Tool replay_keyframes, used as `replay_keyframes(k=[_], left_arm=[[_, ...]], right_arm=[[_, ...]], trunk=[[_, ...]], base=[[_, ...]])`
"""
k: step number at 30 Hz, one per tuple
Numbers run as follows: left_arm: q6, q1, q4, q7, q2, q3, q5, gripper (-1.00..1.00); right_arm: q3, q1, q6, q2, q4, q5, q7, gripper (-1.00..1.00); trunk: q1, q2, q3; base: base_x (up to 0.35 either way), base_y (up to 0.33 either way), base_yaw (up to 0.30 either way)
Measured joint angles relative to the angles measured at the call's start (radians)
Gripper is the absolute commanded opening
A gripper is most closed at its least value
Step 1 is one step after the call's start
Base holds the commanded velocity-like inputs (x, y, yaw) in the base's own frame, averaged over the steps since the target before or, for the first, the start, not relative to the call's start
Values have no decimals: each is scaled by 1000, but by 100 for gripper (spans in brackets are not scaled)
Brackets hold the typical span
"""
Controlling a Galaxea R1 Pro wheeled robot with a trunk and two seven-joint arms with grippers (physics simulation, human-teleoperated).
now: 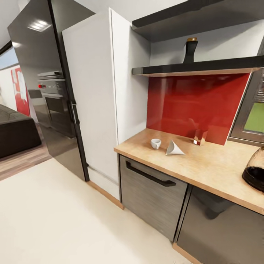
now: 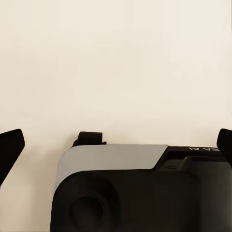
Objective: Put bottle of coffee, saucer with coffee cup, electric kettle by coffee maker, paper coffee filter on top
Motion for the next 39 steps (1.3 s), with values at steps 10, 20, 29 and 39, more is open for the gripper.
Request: replay_keyframes(k=[10,20,29,39], left_arm=[[0,0,0,0,0,1,0,100],[0,0,0,0,0,0,0,100],[0,0,0,0,0,0,0,100],[0,0,0,0,0,0,0,100]], right_arm=[[0,0,0,0,0,0,0,100],[0,0,0,0,0,0,0,100],[0,0,0,0,0,0,0,100],[0,0,0,0,0,0,0,100]], trunk=[[0,0,0],[0,0,0],[0,0,0],[0,0,0]], base=[[117,238,-19],[85,128,-164],[6,9,-250],[0,0,-256]])
